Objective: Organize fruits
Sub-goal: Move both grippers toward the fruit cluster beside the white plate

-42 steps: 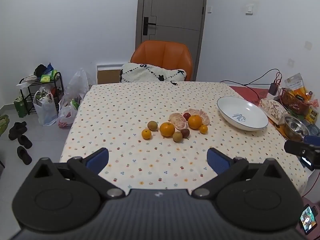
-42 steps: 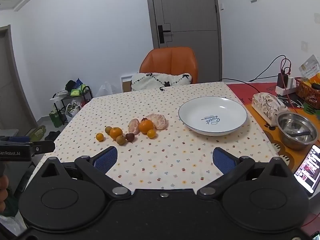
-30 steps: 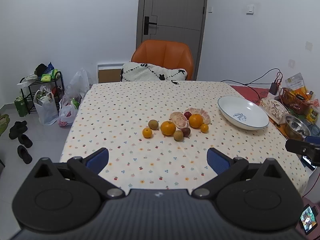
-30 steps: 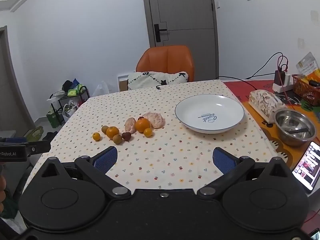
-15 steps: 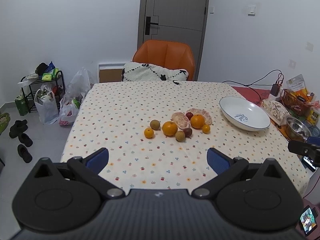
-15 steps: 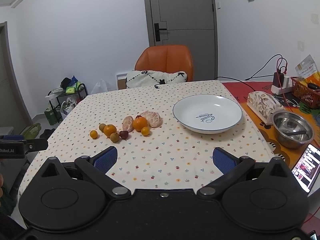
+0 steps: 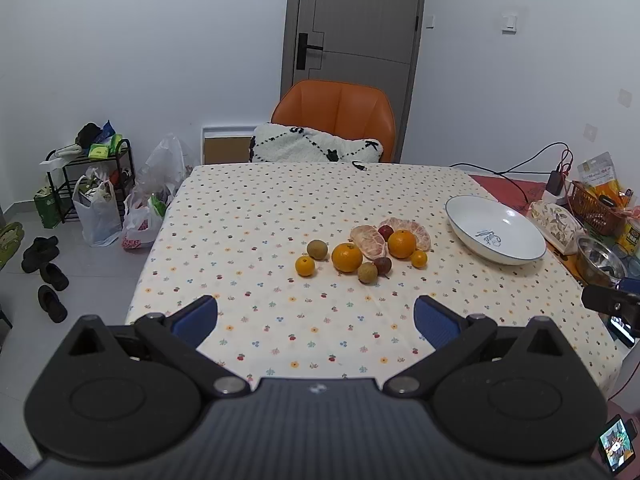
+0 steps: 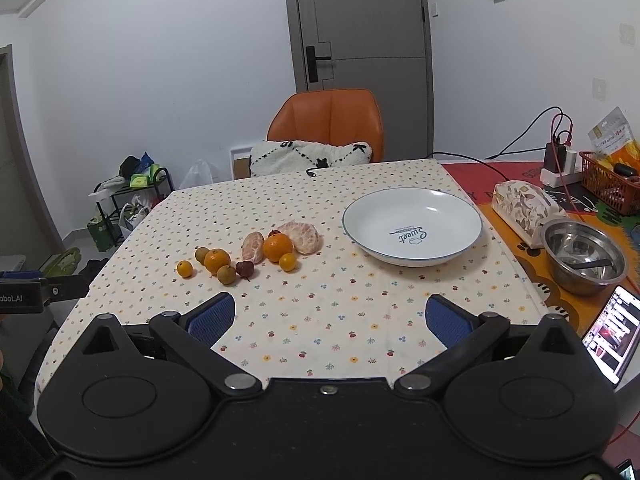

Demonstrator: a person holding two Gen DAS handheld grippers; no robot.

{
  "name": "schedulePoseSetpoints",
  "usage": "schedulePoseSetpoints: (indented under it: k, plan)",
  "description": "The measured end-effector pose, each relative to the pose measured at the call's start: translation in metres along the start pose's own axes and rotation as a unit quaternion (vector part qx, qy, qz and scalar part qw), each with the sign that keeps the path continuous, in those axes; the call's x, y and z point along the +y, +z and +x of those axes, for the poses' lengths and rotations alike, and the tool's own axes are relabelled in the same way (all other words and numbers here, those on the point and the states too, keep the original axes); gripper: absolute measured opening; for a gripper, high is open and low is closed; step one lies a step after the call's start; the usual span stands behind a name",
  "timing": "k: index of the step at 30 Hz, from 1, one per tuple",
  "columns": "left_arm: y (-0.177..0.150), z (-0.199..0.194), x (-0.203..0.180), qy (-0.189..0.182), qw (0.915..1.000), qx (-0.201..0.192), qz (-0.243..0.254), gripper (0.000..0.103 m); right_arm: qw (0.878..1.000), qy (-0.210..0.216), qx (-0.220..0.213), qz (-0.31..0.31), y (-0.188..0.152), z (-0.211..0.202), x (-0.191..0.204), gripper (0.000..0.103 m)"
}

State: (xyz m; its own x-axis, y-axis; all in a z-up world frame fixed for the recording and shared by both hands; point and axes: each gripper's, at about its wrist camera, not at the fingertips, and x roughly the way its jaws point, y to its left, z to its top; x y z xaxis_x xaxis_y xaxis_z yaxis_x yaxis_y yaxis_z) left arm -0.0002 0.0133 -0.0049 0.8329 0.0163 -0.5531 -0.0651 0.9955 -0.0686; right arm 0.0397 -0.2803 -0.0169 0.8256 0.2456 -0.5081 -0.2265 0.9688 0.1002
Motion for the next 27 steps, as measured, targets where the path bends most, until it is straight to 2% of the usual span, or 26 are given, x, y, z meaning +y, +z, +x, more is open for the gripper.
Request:
schedulePoseSetpoints:
  k: [23, 27]
  plan:
    - [0.0012, -0.0023, 0.0040, 0.000, 1.0000, -0.007, 0.001, 0.103, 1.000, 0.002, -0.005, -0.003, 0.0030, -0.0034, 0.0017, 0.103]
    - [0.0051, 0.0042, 0.0038, 0.005, 0.9998, -0.008, 0.020, 0.103, 1.000, 0.007, -0.004, -0.006, 0.0034, -0.0004, 0.0015, 0.103]
